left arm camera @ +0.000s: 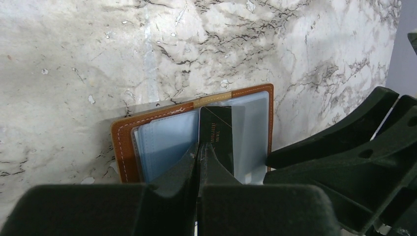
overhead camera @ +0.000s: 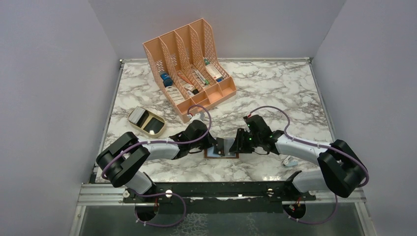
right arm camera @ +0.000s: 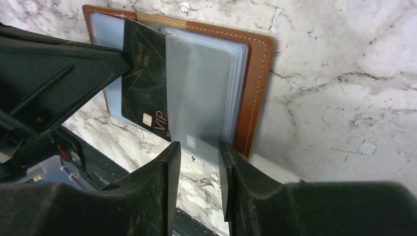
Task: Put the credit cards into the card holder
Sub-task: Insert the credit card into the card holder.
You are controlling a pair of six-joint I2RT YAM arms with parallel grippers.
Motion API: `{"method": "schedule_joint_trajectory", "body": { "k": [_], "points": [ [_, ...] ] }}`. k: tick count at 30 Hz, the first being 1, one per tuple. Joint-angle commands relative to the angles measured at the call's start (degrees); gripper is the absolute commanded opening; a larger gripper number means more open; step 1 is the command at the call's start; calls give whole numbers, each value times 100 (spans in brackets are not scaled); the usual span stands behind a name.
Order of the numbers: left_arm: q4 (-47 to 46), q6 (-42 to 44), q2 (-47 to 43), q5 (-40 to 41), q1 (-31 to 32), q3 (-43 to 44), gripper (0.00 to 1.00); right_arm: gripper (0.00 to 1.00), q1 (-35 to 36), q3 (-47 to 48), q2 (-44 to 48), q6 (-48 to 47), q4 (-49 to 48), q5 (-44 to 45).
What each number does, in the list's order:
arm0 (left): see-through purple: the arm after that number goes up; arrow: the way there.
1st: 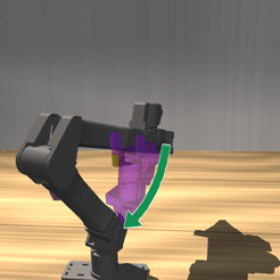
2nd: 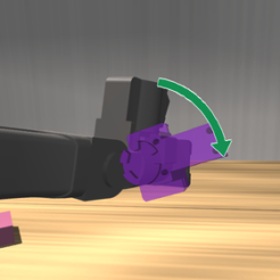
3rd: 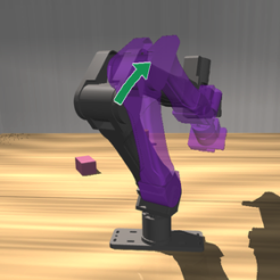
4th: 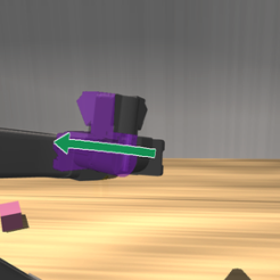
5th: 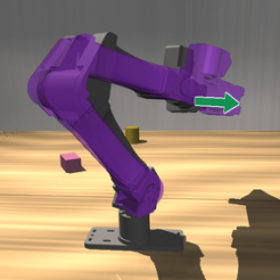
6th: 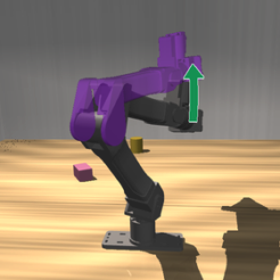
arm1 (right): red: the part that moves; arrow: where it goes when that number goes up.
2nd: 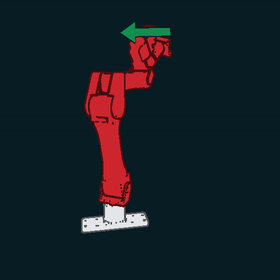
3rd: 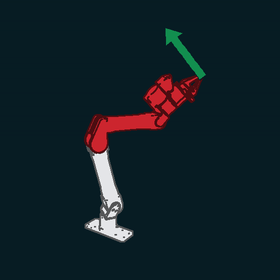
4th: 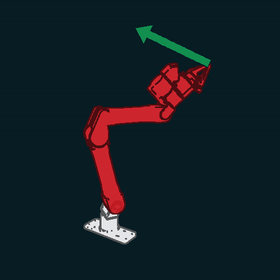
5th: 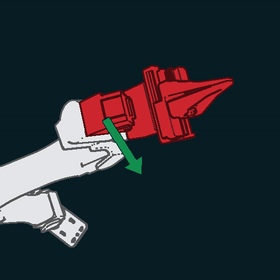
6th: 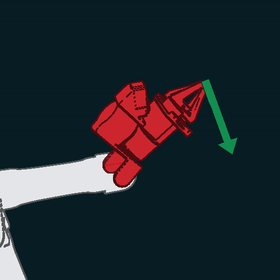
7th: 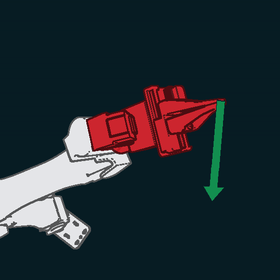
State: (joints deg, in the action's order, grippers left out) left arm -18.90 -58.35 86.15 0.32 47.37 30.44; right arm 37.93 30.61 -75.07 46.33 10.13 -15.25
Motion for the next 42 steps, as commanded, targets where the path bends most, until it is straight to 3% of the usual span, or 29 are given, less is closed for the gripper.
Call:
{"method": "schedule_joint_trajectory", "body": {
  "k": [1,12,27,42],
  "points": [
    [-42,103,-67,78,35,37,0,33,37,247,-333,-357,194,223],
    [136,-36,-336,475,35,-44,0,26,38,-482,-255,487,-698,-174],
    [244,-34,-410,875,35,-246,0,22,39,-1023,14,930,-985,9],
    [-674,-51,-249,570,129,-555,0,21,37,-952,-34,964,-1105,-64]
  ]
}}
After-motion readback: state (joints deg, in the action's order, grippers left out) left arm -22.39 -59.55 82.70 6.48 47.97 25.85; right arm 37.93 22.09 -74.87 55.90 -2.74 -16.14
